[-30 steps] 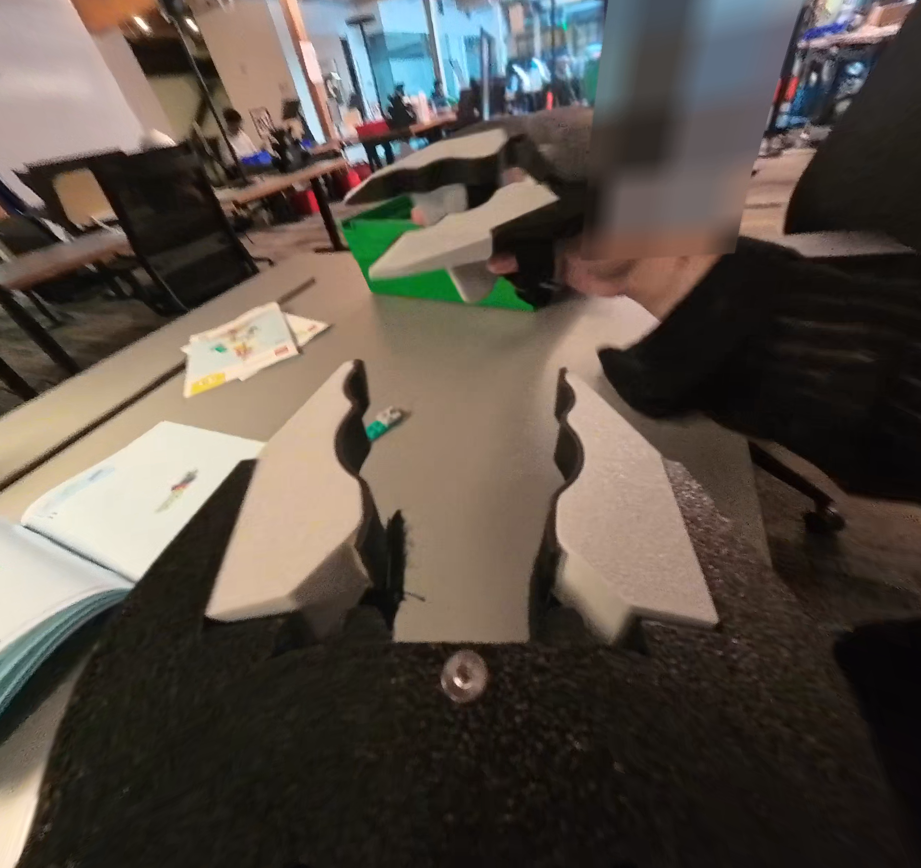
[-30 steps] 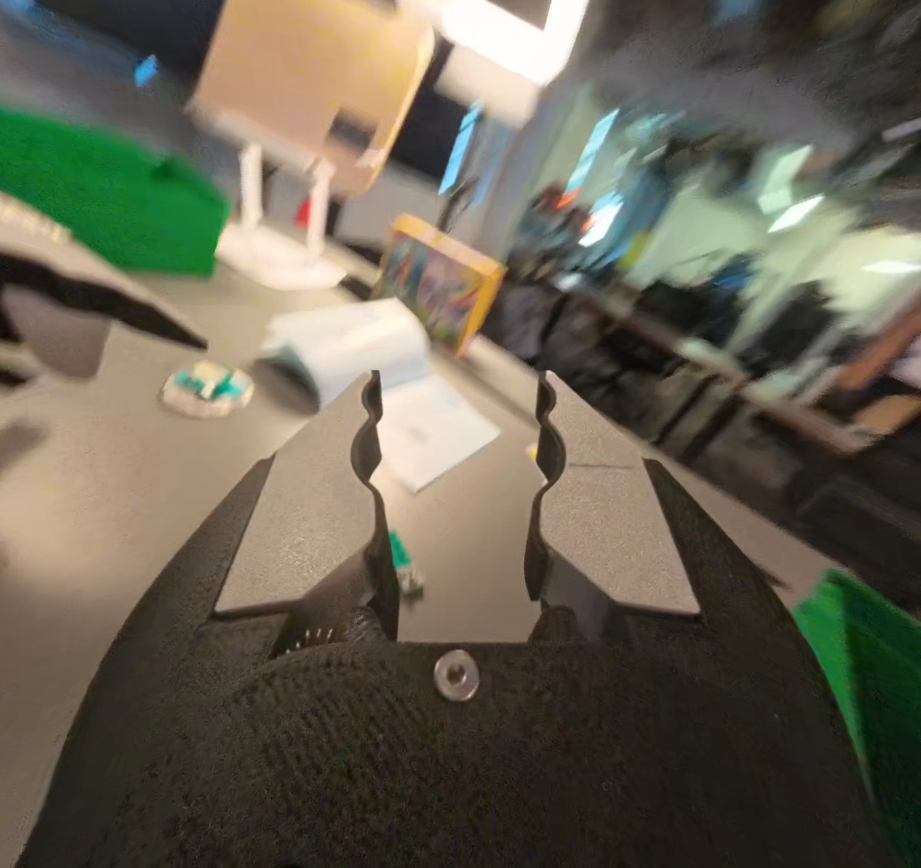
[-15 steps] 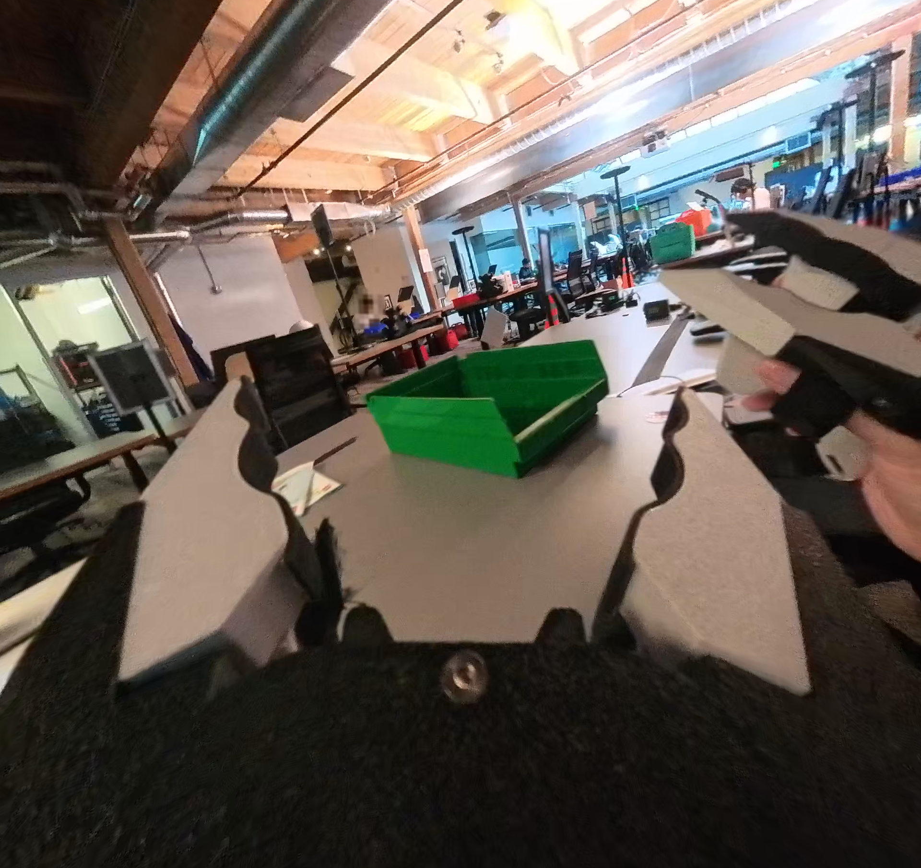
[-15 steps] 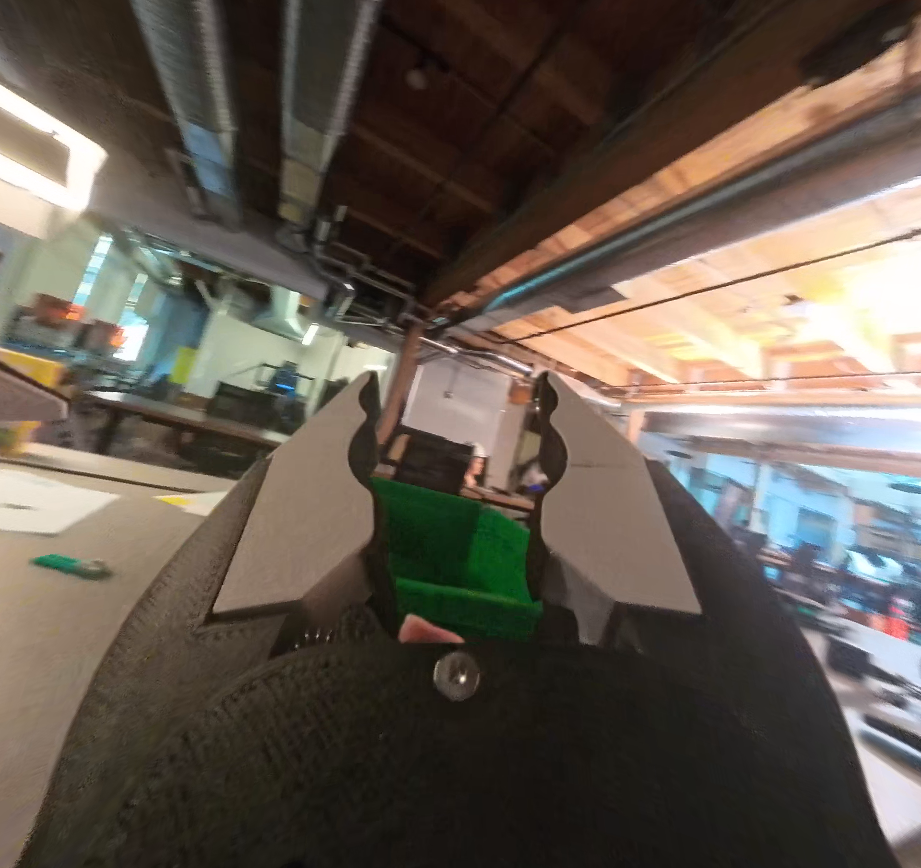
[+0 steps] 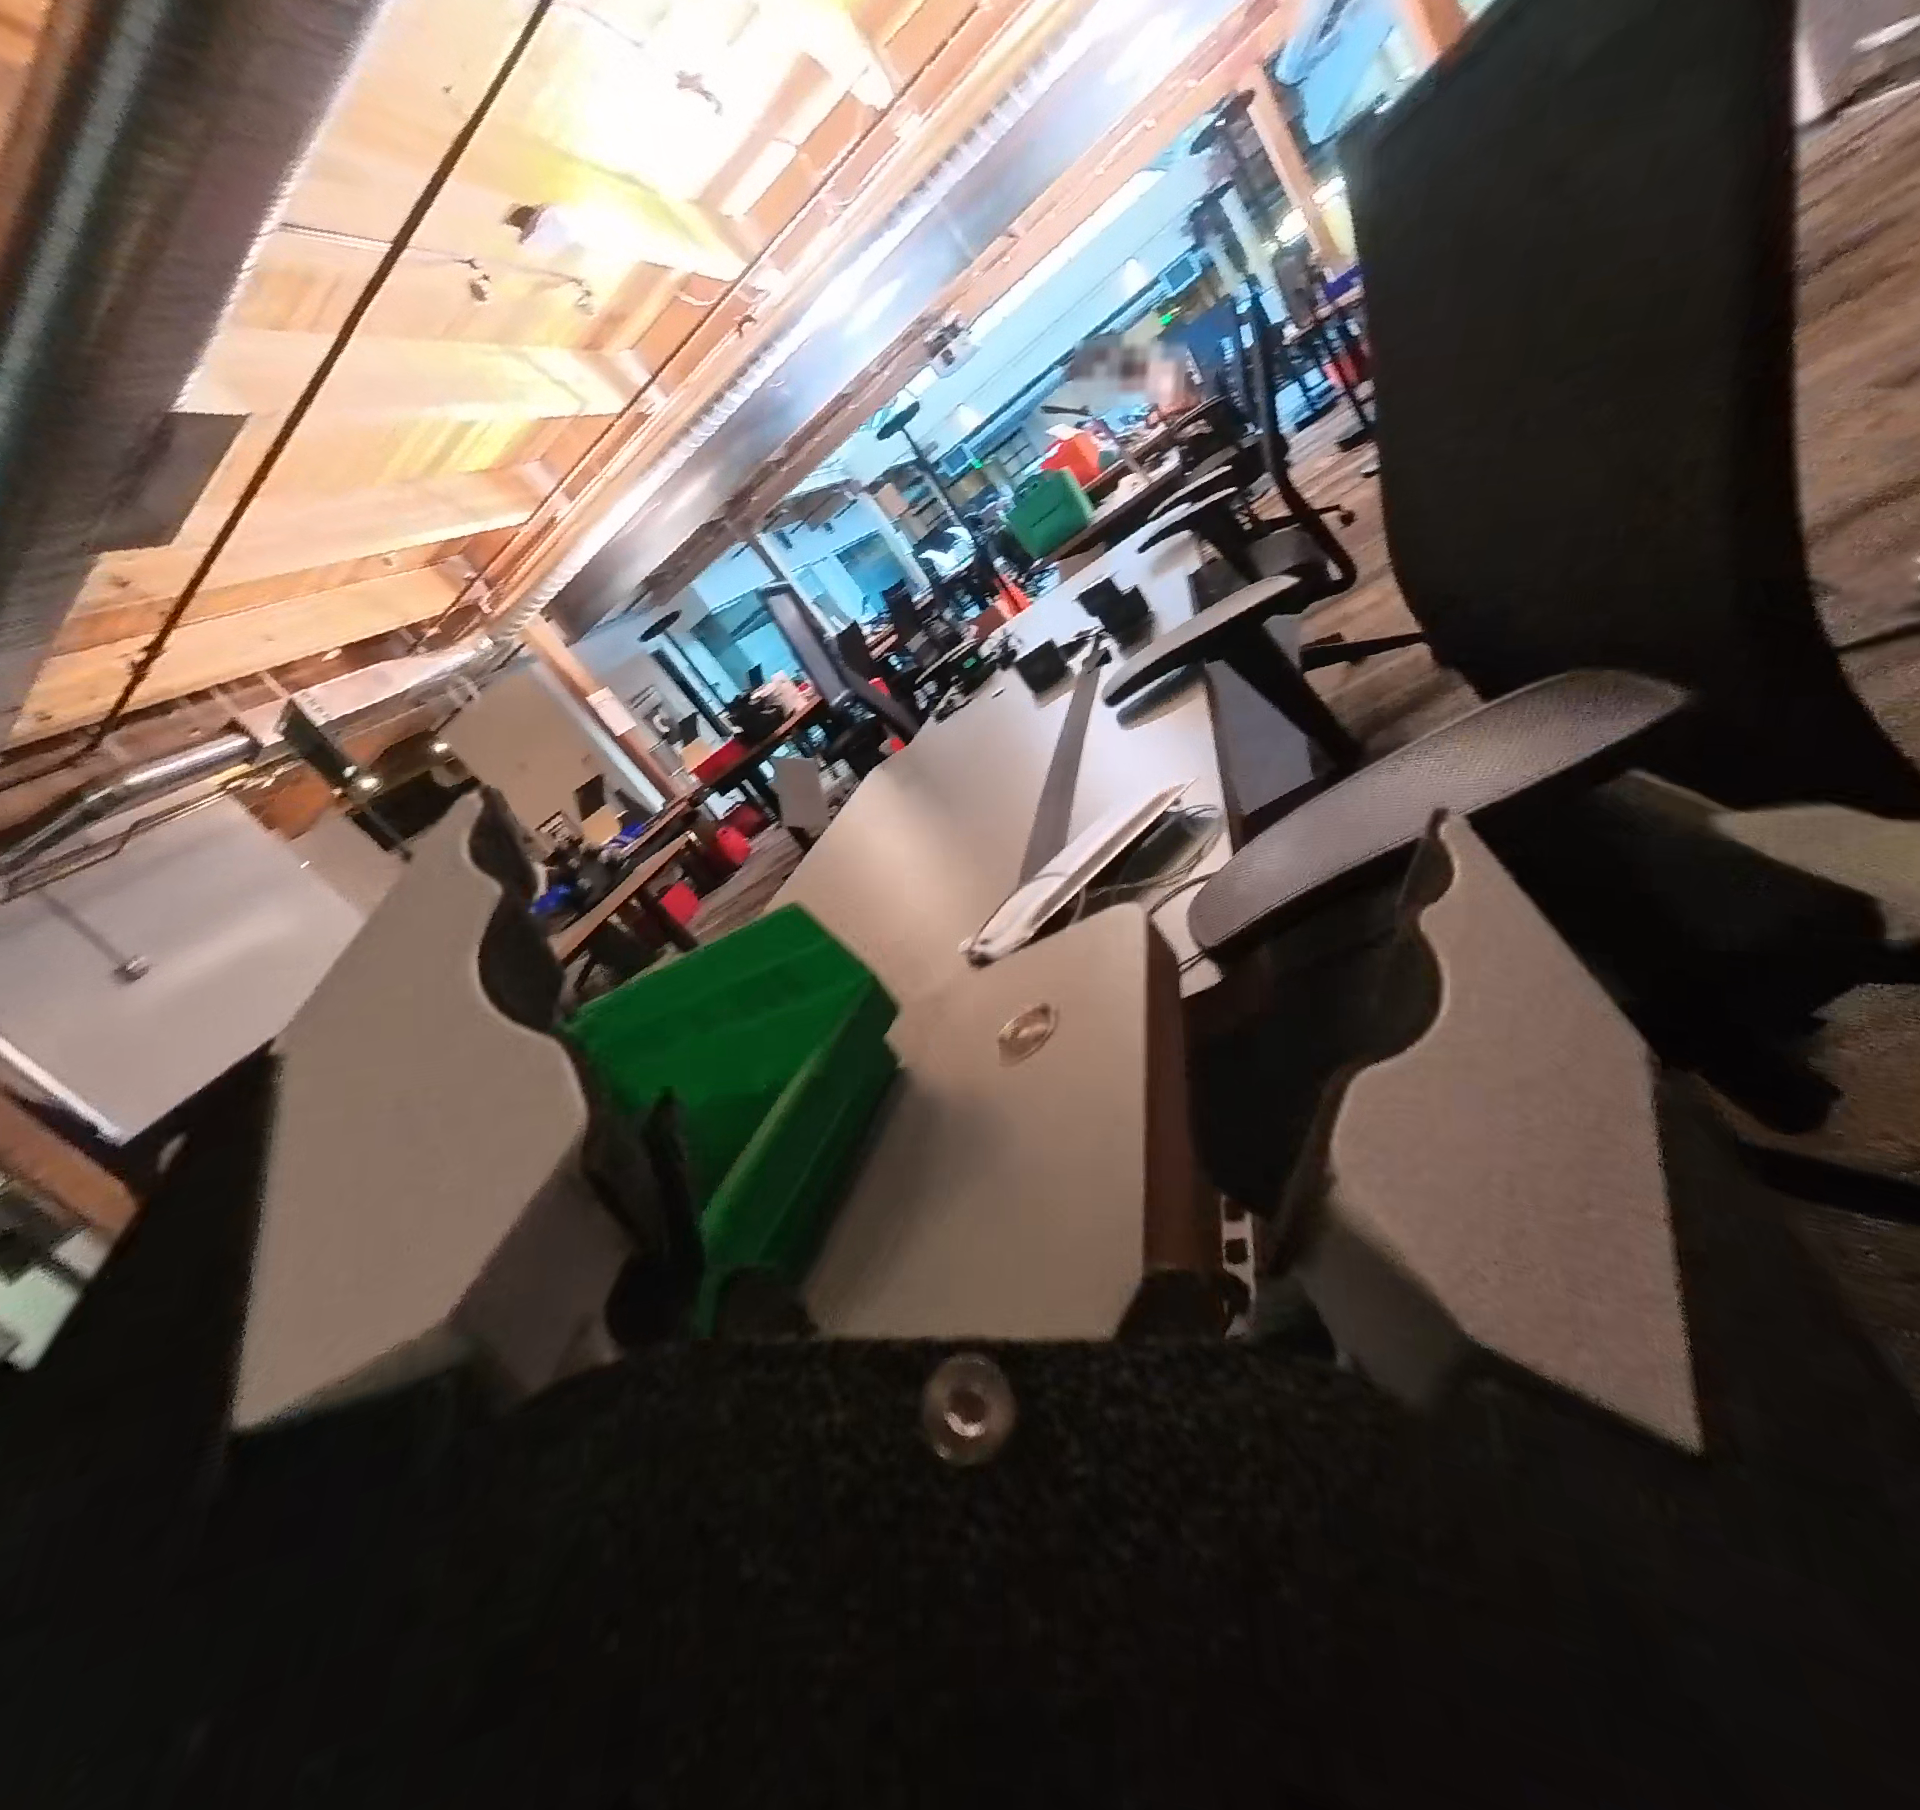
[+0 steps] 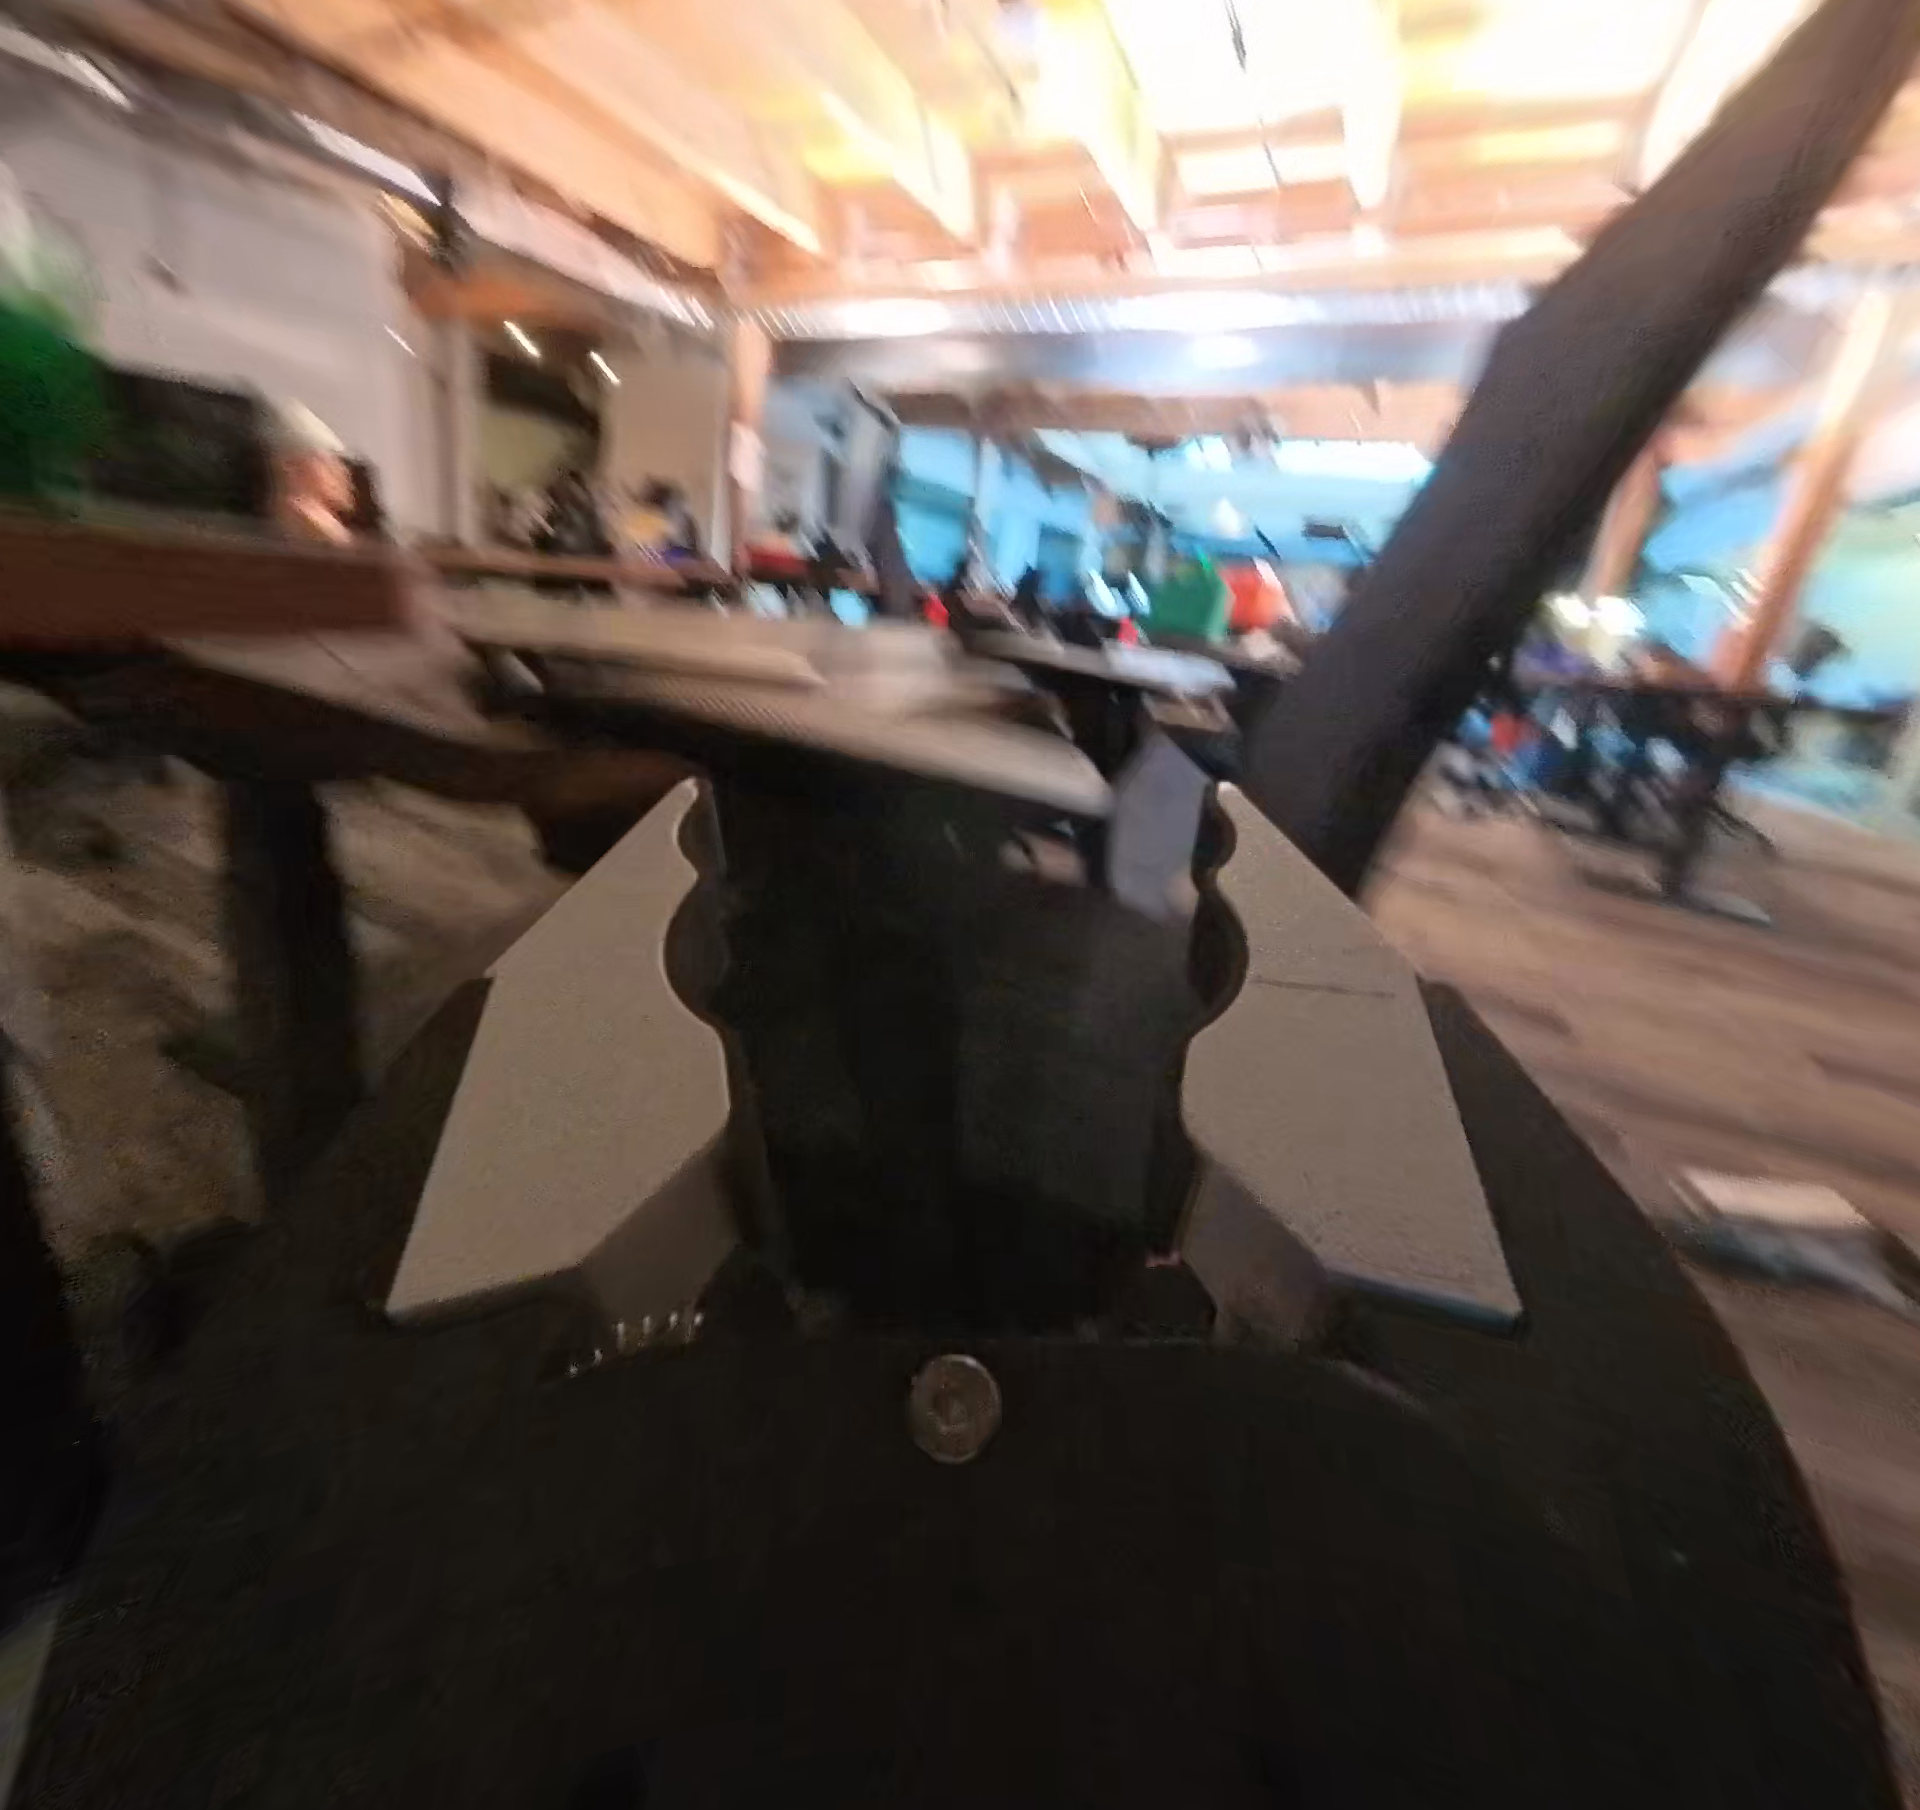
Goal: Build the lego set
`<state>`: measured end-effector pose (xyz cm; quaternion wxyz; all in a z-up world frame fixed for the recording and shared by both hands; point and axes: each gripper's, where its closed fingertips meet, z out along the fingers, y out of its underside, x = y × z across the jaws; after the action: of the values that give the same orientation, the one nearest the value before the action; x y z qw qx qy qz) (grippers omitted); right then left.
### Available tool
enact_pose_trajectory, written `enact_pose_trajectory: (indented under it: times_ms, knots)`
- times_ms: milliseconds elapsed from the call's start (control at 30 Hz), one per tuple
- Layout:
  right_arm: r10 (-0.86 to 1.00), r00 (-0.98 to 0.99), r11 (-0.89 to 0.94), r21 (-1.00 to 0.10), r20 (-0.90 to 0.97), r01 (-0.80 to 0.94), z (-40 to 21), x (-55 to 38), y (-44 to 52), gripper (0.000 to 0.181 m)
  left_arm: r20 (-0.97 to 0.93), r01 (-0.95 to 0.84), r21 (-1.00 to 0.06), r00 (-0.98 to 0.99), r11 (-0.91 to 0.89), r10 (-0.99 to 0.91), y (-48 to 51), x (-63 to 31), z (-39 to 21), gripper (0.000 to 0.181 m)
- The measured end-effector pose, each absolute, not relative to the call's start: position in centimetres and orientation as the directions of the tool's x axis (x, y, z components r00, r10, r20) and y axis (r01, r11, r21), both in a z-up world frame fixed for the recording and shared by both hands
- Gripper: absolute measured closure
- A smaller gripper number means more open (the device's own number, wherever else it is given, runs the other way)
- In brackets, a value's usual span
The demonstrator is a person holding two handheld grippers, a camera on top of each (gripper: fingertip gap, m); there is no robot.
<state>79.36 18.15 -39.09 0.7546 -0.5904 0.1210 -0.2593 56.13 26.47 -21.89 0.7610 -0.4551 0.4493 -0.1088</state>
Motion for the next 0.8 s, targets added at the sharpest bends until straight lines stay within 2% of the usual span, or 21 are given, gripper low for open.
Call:
enact_pose_trajectory:
  times_ms: [100, 200, 367, 600, 800]
  knots:
    - [-0.673, 0.732, -0.019, -0.993, 0.101, 0.119, -47.3, 85.7, 11.4, 0.088, -0.591, -0.227, -0.79, 0.53, 0.57, -0.608, 26.0, 59.8, -22.7, 0.024]
    - [-0.791, 0.603, -0.158, -0.987, 0.105, -0.035, -54.6, 89.5, 2.6, 0.089, -0.572, -0.17, -0.804, 0.484, 0.57, -0.663, 24.0, 62.9, -23.3, 0.024]
    - [-0.886, 0.438, -0.326, -0.876, 0.152, -0.355, -65.5, 90.1, -10.6, 0.088, -0.529, -0.183, -0.847, 0.375, 0.499, -0.762, 20.6, 67.4, -26.7, 0.024]
    - [-0.904, 0.376, -0.398, -0.719, 0.202, -0.57, -70.9, 85.7, -23.2, 0.089, -0.398, -0.257, -0.905, 0.225, 0.34, -0.889, 14.9, 70.8, -32.5, 0.024]
    - [-0.954, 0.248, -0.295, -0.654, 0.166, -0.697, -73.4, 83.0, -31.5, 0.09, -0.394, -0.215, -0.908, 0.149, 0.359, -0.907, 11.1, 74.0, -34.3, 0.024]
